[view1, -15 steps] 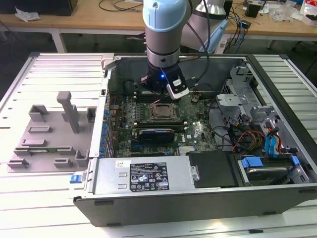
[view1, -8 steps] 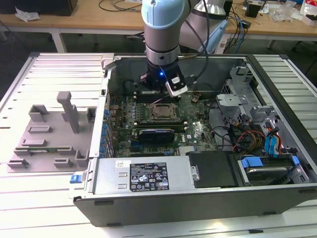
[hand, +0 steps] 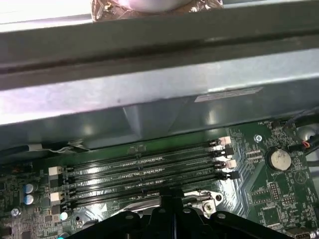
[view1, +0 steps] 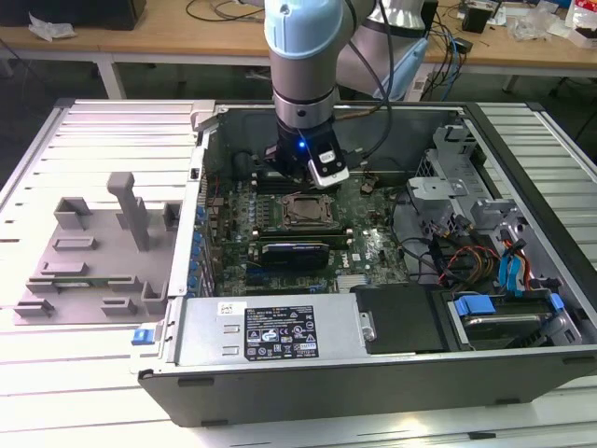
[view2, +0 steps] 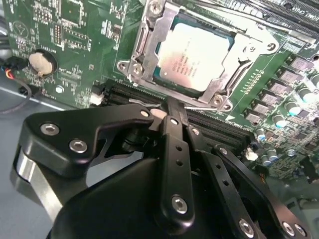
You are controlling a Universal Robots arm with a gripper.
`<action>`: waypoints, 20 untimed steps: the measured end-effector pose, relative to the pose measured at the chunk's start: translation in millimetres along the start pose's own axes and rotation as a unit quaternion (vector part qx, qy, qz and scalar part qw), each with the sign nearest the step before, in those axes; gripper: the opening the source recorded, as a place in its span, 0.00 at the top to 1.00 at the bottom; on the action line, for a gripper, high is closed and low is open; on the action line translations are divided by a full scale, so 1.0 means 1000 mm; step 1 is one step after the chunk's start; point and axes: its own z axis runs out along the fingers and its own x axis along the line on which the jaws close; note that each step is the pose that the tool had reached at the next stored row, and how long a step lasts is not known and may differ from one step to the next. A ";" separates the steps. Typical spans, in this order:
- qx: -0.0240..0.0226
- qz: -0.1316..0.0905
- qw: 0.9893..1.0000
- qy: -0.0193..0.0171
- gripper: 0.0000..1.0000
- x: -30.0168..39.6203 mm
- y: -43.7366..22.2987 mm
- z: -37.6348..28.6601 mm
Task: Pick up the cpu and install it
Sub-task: 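Install the first cpu locking lever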
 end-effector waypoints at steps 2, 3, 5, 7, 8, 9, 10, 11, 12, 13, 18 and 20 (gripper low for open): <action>0.000 0.004 1.000 -0.001 0.89 0.0006 0.0030 0.0011; 0.001 0.006 1.000 -0.001 0.89 0.0013 0.0062 0.0018; 0.001 0.007 1.000 -0.002 0.89 0.0018 0.0089 0.0024; 0.004 0.008 1.000 -0.003 0.89 0.0019 0.0096 0.0028; 0.007 0.010 1.000 -0.004 0.89 0.0019 0.0095 0.0030; 0.010 0.013 1.000 -0.005 0.89 0.0019 0.0094 0.0033; 0.013 0.018 1.000 -0.006 0.89 0.0020 0.0093 0.0036; 0.015 0.024 1.000 -0.008 0.89 0.0020 0.0092 0.0042; 0.017 0.029 0.999 -0.009 0.89 0.0020 0.0091 0.0047; 0.019 0.033 0.999 -0.011 0.89 0.0021 0.0090 0.0053; 0.026 0.042 0.999 -0.014 0.89 0.0028 0.0114 0.0078; 0.029 0.043 0.999 -0.015 0.89 0.0036 0.0153 0.0086</action>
